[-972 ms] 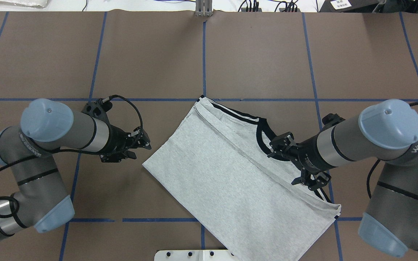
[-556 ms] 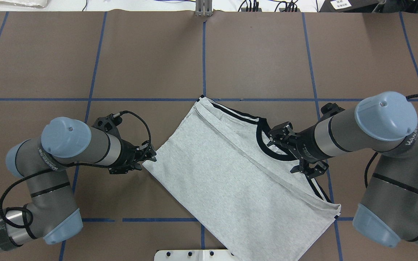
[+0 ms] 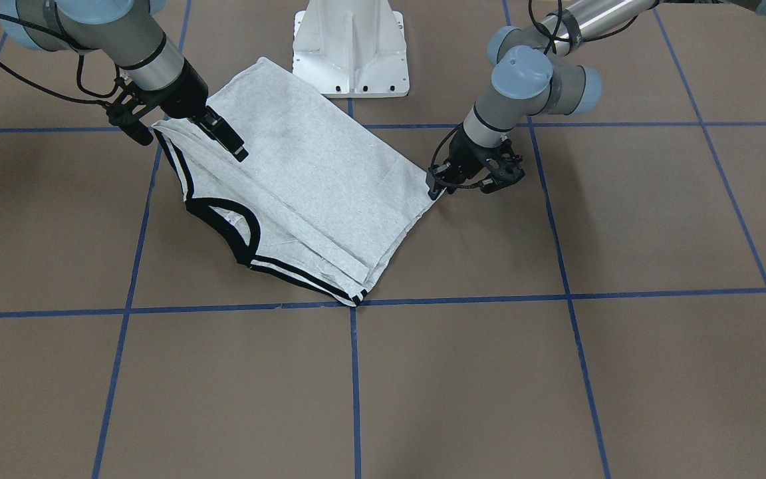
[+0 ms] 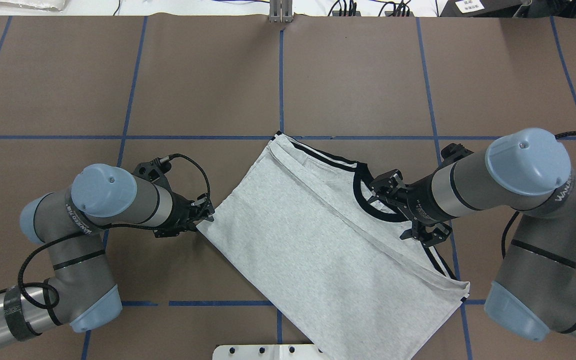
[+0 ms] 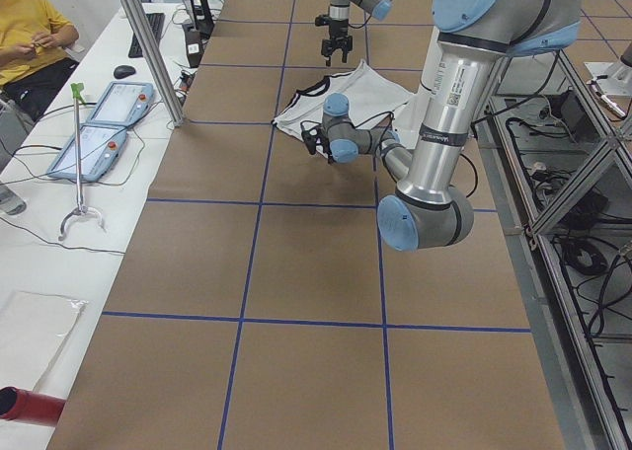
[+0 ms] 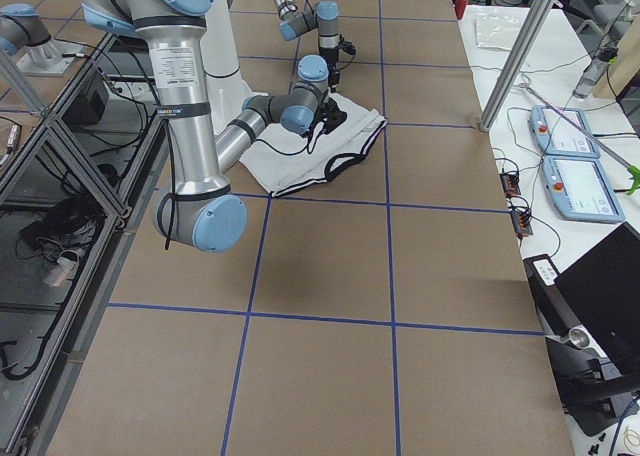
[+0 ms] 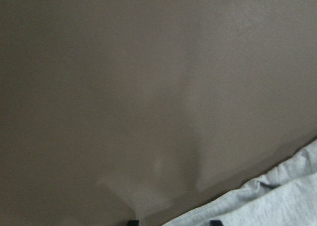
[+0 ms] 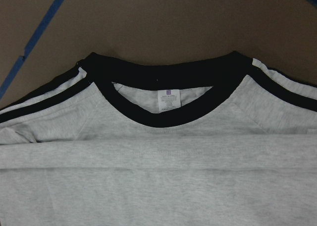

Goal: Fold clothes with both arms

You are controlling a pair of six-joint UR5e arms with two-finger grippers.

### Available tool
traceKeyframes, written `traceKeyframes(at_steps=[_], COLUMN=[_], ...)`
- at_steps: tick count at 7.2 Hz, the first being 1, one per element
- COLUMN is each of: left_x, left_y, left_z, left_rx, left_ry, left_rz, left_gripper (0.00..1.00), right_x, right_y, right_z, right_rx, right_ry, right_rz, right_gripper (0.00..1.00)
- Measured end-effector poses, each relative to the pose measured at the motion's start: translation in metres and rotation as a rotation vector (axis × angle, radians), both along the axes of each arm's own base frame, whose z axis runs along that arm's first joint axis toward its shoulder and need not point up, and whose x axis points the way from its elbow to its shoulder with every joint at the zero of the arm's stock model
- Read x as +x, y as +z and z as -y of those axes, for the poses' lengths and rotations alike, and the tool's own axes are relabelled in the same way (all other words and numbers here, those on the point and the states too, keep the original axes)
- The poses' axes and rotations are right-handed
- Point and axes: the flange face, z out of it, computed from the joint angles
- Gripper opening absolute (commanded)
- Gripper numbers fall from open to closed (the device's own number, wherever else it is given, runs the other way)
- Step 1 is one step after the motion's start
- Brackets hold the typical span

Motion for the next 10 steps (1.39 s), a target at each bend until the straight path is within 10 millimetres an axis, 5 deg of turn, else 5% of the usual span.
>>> traceKeyframes(at_steps=[3, 5, 7, 10], left_x=[-0.014, -0.038, -0.061, -0.065], left_y=[-0.002, 0.001, -0.007, -0.046], left_z=[0.015, 0.047, 0.104, 0.223], left_rx=[0.016, 0.091, 0.204, 0.267], left_ry=[-0.026, -0.043, -0.093, -0.21], left_rz=[-0.001, 0.027, 0.065, 0.101], left_gripper=[0.0, 0.0, 0.0, 0.0], right_x=[-0.001, -0.003, -0.004, -0.005], right_y=[-0.003, -0.006, -0.007, -0.008], right_z=[-0.002, -0.003, -0.002, 0.002], right_rx=[0.004, 0.008, 0.01, 0.041], right_ry=[-0.005, -0.008, -0.005, 0.043], right_rz=[0.005, 0.012, 0.012, -0.002], right_gripper=[1.0, 1.0, 1.0, 1.0])
